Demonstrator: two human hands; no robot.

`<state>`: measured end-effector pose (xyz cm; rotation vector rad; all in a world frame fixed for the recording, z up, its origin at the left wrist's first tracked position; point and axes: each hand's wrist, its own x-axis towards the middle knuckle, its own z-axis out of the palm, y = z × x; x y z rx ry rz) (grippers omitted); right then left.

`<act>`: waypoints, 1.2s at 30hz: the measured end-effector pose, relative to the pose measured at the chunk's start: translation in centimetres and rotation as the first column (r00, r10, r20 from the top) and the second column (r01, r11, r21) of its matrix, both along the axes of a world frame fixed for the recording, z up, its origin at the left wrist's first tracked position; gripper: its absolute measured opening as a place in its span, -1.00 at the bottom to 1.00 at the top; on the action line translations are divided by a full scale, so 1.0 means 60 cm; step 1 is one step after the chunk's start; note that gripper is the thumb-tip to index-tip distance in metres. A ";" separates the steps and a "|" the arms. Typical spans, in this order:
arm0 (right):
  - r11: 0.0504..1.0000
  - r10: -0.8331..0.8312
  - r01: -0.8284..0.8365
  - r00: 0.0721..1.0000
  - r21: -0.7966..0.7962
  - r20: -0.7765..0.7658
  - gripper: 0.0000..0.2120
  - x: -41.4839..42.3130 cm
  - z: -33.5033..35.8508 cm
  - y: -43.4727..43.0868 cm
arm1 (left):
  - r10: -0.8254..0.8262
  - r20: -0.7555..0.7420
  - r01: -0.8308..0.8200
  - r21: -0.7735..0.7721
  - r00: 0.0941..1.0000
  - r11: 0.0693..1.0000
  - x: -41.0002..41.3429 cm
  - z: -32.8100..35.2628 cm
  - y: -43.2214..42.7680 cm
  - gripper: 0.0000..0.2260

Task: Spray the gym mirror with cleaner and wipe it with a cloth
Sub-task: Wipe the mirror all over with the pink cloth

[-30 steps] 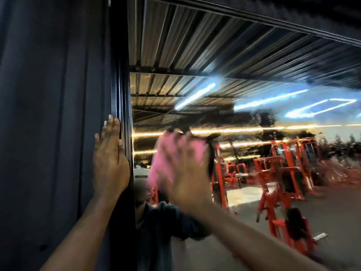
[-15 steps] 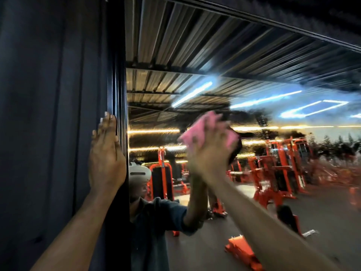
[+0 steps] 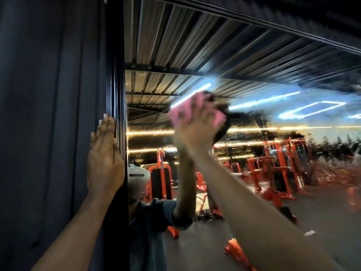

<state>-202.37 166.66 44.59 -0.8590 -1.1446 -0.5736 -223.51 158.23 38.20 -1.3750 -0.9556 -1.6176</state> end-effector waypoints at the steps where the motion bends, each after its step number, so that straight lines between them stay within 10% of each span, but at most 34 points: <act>1: 0.999 -0.004 -0.005 0.974 0.042 0.227 -0.31 -0.036 -0.046 -0.034 | -0.001 -0.001 0.001 0.005 1.000 1.000 -0.001 0.001 0.000 -0.50; 3: 0.994 0.015 -0.084 0.758 0.075 0.652 -0.32 -0.066 -0.148 -0.071 | -0.003 -0.009 0.003 0.003 1.000 1.000 -0.002 0.002 0.000 -0.48; 6: 0.990 -0.100 -0.014 0.651 0.143 0.752 -0.32 0.029 -0.171 -0.025 | 0.025 -0.018 -0.025 -0.014 1.000 1.000 0.001 0.001 -0.003 -0.47; 9: 0.980 0.034 -0.124 0.879 0.158 0.476 -0.36 0.157 -0.100 0.062 | 0.083 -0.018 -0.082 0.024 0.996 0.996 0.021 0.000 -0.009 -0.51; 11: 0.939 0.332 -0.333 0.943 0.088 0.026 -0.38 0.226 -0.063 0.117 | 0.182 -0.039 -0.177 0.103 0.983 0.979 0.046 -0.003 -0.011 -0.56; 13: 0.965 0.164 -0.211 0.948 -0.154 -0.271 -0.31 0.227 -0.050 0.112 | 0.201 -0.065 -0.192 0.122 0.977 0.974 0.079 0.002 -0.012 -0.58; 16: 0.999 -0.038 0.043 0.957 -0.013 0.287 -0.30 0.146 -0.108 0.043 | 0.165 -0.099 -0.158 0.074 0.981 0.985 0.141 0.016 -0.003 -0.56; 18: 0.993 0.000 -0.085 0.702 0.084 0.712 -0.34 0.117 -0.176 0.017 | 0.162 -0.128 -0.156 0.052 0.979 0.986 0.175 0.017 0.008 -0.54; 21: 0.979 -0.142 -0.040 0.569 0.200 0.810 -0.33 0.194 -0.130 0.071 | 0.215 -0.130 -0.218 -0.009 0.968 0.976 0.215 0.006 0.036 -0.50; 25: 0.998 0.051 -0.042 0.977 -0.048 0.205 -0.30 0.354 0.000 0.161 | 0.249 -0.096 -0.254 -0.044 0.964 0.966 0.238 -0.023 0.051 -0.46; 28: 0.940 0.209 -0.255 0.955 -0.226 -0.208 -0.31 0.395 0.026 0.175 | 0.295 -0.091 -0.300 -0.051 0.951 0.953 0.258 -0.030 0.056 -0.46; 31: 0.999 0.049 -0.052 0.987 0.013 0.153 -0.36 0.318 -0.017 0.132 | 0.324 -0.090 -0.329 -0.050 0.942 0.943 0.274 -0.017 0.066 -0.46; 33: 0.989 -0.073 -0.029 0.765 0.147 0.640 -0.33 0.273 -0.091 0.110 | 0.327 -0.071 -0.330 -0.029 0.942 0.944 0.287 -0.006 0.070 -0.48; 36: 0.969 -0.187 -0.023 0.575 0.244 0.797 -0.36 0.311 -0.092 0.136 | 0.359 -0.071 -0.361 -0.024 0.931 0.932 0.306 0.009 0.079 -0.49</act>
